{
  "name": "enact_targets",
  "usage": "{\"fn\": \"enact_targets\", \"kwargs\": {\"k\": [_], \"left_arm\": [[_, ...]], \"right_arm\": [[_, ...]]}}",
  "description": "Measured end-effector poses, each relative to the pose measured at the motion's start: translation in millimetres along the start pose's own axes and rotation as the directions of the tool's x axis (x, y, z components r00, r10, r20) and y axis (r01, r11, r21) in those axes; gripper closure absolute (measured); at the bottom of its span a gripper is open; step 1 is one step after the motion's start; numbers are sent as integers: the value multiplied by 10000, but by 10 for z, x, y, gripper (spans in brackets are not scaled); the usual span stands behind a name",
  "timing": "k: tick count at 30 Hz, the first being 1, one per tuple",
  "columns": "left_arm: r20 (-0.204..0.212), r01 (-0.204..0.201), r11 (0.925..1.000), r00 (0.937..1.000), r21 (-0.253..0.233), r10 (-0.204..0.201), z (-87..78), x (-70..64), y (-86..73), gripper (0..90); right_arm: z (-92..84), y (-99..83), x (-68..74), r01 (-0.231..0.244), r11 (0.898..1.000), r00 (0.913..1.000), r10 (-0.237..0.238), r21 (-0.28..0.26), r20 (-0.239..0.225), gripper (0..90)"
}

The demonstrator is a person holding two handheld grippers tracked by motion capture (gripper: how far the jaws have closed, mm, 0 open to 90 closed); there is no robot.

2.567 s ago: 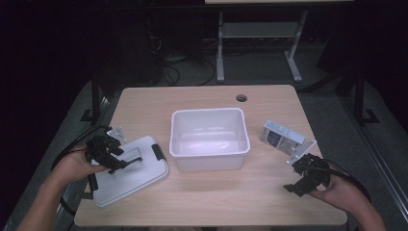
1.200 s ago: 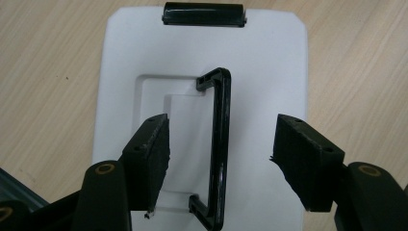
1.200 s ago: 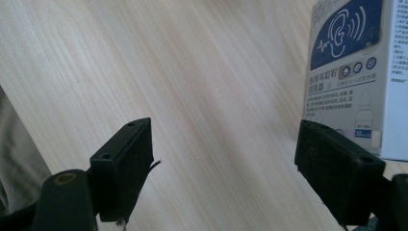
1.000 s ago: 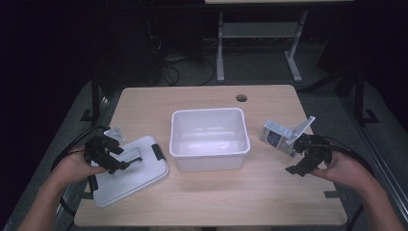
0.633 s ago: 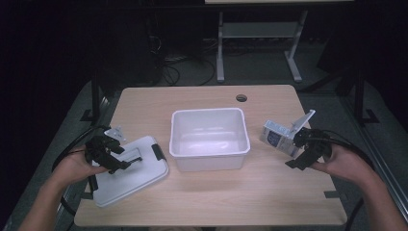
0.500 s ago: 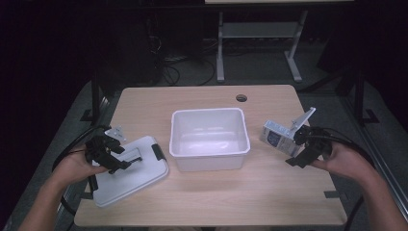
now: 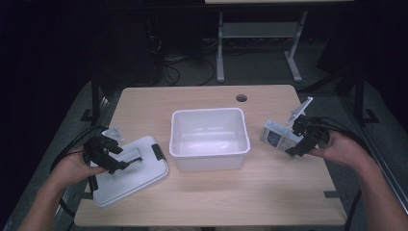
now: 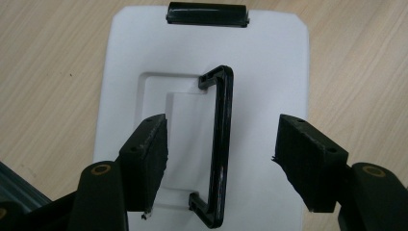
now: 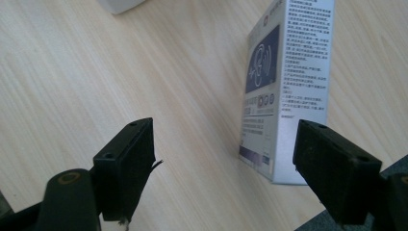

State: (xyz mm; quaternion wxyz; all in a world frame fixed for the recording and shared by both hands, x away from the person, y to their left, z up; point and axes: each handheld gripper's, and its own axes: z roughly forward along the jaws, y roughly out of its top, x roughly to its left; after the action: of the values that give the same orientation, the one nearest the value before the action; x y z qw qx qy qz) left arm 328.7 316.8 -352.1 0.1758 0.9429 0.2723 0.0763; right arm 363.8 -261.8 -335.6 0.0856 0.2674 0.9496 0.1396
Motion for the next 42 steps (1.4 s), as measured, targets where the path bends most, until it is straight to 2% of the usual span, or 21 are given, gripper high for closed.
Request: {"fn": "enact_targets", "kwargs": {"k": [9,27,42], "left_arm": [[-4,141,9999,9999,-92,-141,-6,6,-28,351],[-60,184,9998,9998,-29,-184,-5,31,-86,350],[-98,201,9998,9998,23,-201,-3,34,-92,350]], "right_arm": [[105,52,-169,-165,9995,9999,166,285,-10,224],[310,159,-430,-454,9983,9989,458,361,-94,233],[473,209,-550,-469,9972,9985,483,586,-241,343]]}}
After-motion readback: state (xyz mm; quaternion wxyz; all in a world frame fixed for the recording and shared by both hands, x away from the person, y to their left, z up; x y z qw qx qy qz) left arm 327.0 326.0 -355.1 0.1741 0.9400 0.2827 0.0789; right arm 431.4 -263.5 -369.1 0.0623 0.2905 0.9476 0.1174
